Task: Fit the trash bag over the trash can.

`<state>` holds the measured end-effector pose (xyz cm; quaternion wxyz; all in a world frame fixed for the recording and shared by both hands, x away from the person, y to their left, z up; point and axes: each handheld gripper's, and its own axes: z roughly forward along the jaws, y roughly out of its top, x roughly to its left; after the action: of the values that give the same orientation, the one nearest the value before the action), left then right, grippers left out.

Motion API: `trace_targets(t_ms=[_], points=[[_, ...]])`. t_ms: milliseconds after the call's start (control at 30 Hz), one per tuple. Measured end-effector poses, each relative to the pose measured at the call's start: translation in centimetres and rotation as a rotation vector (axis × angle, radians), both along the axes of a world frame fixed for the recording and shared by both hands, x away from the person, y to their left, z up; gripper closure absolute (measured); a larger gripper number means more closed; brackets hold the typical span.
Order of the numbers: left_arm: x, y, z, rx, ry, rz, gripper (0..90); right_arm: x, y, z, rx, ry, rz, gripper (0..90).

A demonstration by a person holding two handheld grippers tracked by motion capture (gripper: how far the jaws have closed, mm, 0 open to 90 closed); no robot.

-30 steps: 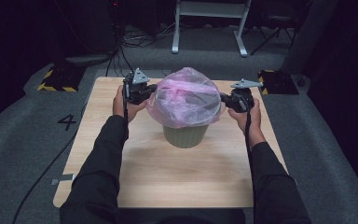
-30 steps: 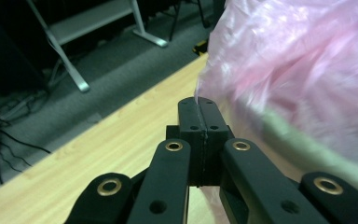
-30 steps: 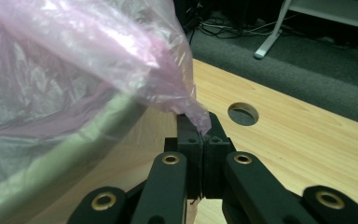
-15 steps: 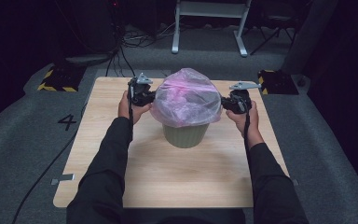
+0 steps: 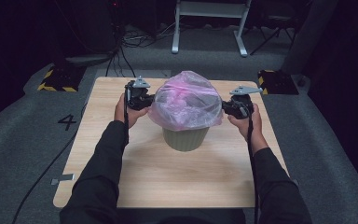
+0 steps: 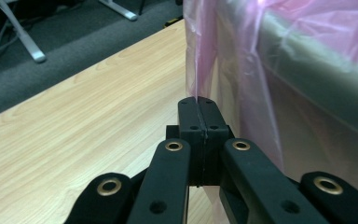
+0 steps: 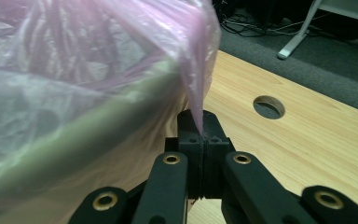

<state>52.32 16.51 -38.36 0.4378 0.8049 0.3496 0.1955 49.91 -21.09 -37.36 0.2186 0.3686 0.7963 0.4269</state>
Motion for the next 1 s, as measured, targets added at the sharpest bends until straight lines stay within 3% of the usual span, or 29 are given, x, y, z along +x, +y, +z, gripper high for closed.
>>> trace_targets(t_ms=[133,200,467,600,733,867,967,1000], points=[[0.5,0.3,0.2,-0.014,-0.027,0.054,90.0,0.4,-0.6,0.2,0.022,-0.006,-0.045,88.3],[1.0,0.0,0.2,0.006,-0.023,0.082,90.0,1.0,-0.8,0.3,0.049,-0.008,-0.07,88.1],[3.0,-1.3,-0.8,0.02,0.08,0.095,90.0,2.7,-0.2,-0.1,0.056,0.037,-0.09,88.5],[3.8,-1.7,-1.4,0.024,0.179,0.052,90.0,2.9,0.2,-0.3,0.048,0.051,-0.08,88.2],[4.2,-2.1,-1.6,0.031,0.23,0.035,90.0,2.8,0.2,-0.6,0.064,0.075,-0.06,88.3],[4.4,-2.2,-1.8,0.027,0.305,-0.015,90.0,2.5,0.0,-0.8,0.086,0.09,-0.037,88.4],[4.4,-2.2,-1.7,0.039,0.308,-0.004,89.8,2.3,-0.1,-0.8,0.088,0.089,-0.035,88.4],[4.2,-2.2,-1.6,0.079,0.274,0.024,85.7,2.2,-0.2,-0.8,0.085,0.083,-0.041,87.9]])
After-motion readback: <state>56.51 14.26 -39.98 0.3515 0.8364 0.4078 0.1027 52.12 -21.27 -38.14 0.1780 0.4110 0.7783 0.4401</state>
